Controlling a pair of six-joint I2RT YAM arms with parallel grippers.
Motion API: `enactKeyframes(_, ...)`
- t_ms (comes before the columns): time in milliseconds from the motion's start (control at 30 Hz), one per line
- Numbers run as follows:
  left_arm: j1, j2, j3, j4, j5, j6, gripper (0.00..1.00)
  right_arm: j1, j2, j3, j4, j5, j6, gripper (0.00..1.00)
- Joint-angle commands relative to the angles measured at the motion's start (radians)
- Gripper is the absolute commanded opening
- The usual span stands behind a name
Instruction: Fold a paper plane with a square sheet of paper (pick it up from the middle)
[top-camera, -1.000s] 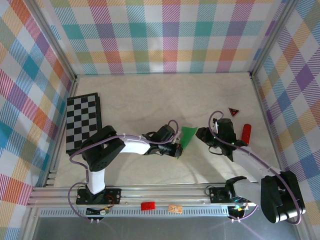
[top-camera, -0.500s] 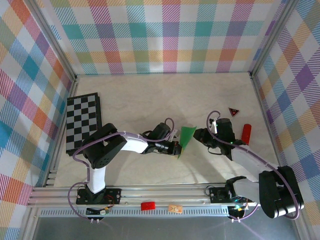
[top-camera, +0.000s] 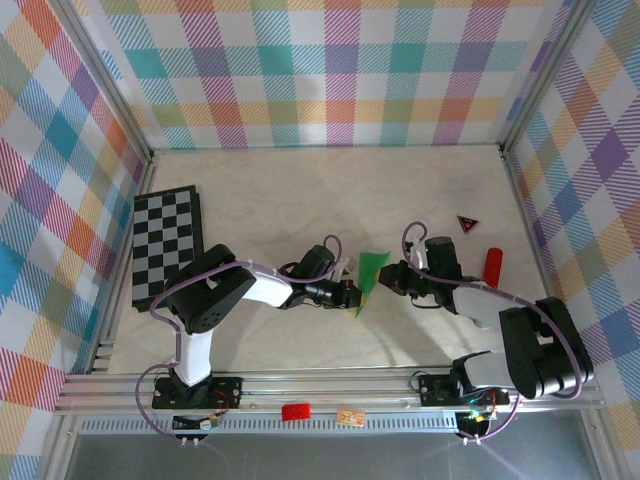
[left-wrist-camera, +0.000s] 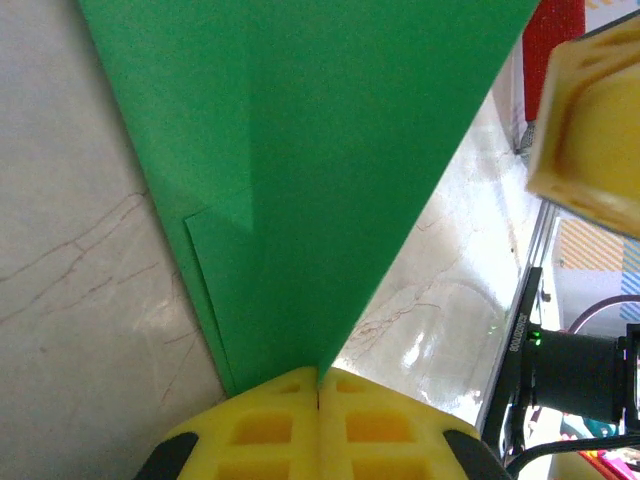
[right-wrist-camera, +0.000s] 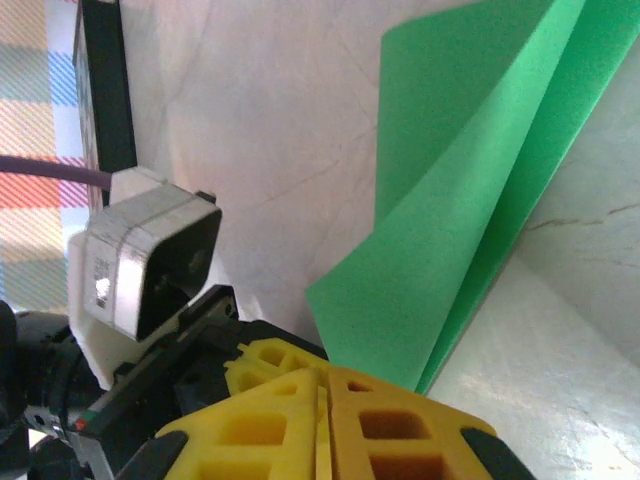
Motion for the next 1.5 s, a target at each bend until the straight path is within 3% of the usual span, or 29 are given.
enactKeyframes(0,0.012,0.030,-0.031,-0.022,-0.023,-0.014,0.00,-0.005,0.058,0.029,0.077,-0.090,-0.017,0.11)
enactKeyframes(533,0.016,0.018,-0.060,-0.002,-0.061,-0.047,0.00,-0.003,0.291,0.108,0.207,-0.136,0.032,0.08)
enactKeyframes(933,0.019,-0.001,-0.098,0.041,-0.101,-0.094,0.00,-0.005,0.255,0.093,0.141,-0.095,-0.010,0.08)
enactKeyframes(1467,0.020,-0.005,-0.123,0.067,-0.135,-0.145,0.00,-0.006,0.339,0.144,0.178,-0.144,0.002,0.08)
